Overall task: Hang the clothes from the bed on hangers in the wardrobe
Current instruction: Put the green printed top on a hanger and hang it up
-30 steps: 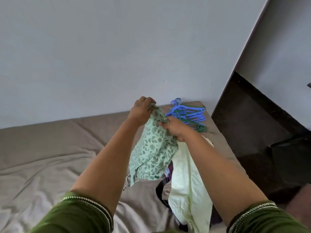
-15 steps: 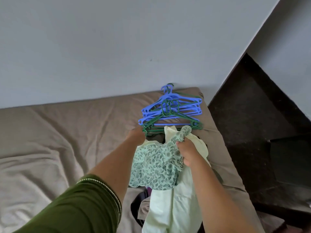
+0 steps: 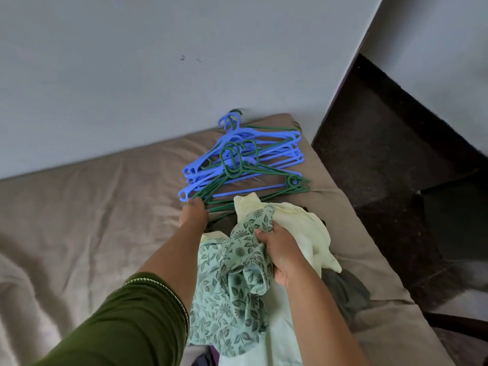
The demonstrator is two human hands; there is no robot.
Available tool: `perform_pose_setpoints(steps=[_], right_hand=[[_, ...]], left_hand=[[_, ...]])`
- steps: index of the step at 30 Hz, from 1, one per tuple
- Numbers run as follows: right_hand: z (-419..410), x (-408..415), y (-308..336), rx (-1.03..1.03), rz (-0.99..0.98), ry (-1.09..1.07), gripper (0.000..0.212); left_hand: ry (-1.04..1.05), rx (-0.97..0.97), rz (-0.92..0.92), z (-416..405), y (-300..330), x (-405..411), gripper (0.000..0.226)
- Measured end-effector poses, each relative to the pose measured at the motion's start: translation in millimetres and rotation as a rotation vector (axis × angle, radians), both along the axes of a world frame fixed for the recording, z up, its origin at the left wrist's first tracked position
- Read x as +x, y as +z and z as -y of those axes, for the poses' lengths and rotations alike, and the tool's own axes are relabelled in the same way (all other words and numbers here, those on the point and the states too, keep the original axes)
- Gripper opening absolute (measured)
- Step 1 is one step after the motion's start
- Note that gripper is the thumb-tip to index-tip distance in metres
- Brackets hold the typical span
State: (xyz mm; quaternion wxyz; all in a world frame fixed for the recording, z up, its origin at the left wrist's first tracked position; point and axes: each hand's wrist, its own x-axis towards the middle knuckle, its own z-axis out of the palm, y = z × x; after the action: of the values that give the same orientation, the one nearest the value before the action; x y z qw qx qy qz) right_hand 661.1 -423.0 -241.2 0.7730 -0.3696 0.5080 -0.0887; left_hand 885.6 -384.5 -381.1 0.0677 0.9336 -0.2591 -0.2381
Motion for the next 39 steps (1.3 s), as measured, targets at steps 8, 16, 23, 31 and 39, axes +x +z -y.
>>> perform_pose_setpoints(steps=[8, 16, 23, 31, 39], right_hand=[[-2, -3, -1, 0.006, 0.034, -0.038, 0.025], [-22, -2, 46, -0.041, -0.043, -0.054, 0.023], [-87, -2, 188, -0.039, 0.068, -0.049, 0.021], [-177, 8, 364, -0.085, 0.293, -0.055, 0.021], [-248, 26, 443, -0.237, 0.398, -0.035, 0.026]], left_hand=[[-0.028, -0.052, -0.067, -7, -3, -5, 0.022], [-0.1, -0.371, -0.082, -62, 65, -42, 0.027], [0.045, -0.453, -0.008, -163, 201, -51, 0.025], [0.237, -0.758, -0.17, -298, 328, -90, 0.021], [0.316, -0.986, -0.037, -380, 400, -113, 0.018]])
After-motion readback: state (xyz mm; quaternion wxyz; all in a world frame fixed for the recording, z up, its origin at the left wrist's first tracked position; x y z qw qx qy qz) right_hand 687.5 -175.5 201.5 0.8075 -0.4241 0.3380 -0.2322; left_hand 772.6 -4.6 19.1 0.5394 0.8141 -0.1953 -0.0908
